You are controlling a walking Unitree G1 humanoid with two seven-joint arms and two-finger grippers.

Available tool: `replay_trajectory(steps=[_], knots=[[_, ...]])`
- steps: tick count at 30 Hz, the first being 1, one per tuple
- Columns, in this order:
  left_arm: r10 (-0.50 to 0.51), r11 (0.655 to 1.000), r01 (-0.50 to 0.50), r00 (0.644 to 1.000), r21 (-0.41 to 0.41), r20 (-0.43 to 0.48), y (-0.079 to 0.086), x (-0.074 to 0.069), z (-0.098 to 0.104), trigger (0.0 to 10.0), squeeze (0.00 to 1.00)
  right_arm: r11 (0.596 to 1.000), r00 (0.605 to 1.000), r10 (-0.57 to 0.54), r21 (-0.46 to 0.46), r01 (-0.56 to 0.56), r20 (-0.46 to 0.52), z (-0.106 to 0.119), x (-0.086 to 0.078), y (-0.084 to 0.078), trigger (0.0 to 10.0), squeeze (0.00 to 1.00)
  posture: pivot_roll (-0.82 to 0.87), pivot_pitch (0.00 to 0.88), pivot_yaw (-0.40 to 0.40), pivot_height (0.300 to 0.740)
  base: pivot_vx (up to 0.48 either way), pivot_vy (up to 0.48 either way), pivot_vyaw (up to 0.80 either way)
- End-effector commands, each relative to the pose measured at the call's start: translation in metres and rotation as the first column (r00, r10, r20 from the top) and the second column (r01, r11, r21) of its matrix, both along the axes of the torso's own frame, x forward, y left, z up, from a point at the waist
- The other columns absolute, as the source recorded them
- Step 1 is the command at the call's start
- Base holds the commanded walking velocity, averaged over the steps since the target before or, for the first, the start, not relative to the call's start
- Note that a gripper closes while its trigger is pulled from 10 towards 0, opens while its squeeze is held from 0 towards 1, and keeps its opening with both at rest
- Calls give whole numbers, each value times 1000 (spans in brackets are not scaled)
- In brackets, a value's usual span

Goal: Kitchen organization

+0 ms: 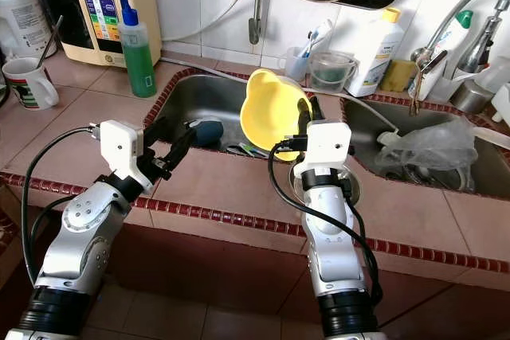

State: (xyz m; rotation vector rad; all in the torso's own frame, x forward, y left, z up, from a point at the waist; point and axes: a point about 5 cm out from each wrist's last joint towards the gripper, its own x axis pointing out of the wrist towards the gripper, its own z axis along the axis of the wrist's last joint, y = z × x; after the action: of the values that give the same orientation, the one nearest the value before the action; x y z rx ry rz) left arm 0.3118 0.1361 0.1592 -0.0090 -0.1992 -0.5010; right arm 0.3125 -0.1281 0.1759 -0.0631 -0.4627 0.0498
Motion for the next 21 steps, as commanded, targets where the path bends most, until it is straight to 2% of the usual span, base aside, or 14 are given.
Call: replay_trajectory(steps=[1,21], knots=[[-22,1000,22,1000,-1,-3,-4,3,3,10000,0,1000,1000,3,-1,-3,24,6,1,-2,10000,0,106,0,-78,740,304,0,0],[-18,1000,18,1000,-6,1,-4,4,4,10000,0,1000,1000,4,-14,-4,15,4,0,-4,10000,0,99,0,-79,740,340,0,0]])
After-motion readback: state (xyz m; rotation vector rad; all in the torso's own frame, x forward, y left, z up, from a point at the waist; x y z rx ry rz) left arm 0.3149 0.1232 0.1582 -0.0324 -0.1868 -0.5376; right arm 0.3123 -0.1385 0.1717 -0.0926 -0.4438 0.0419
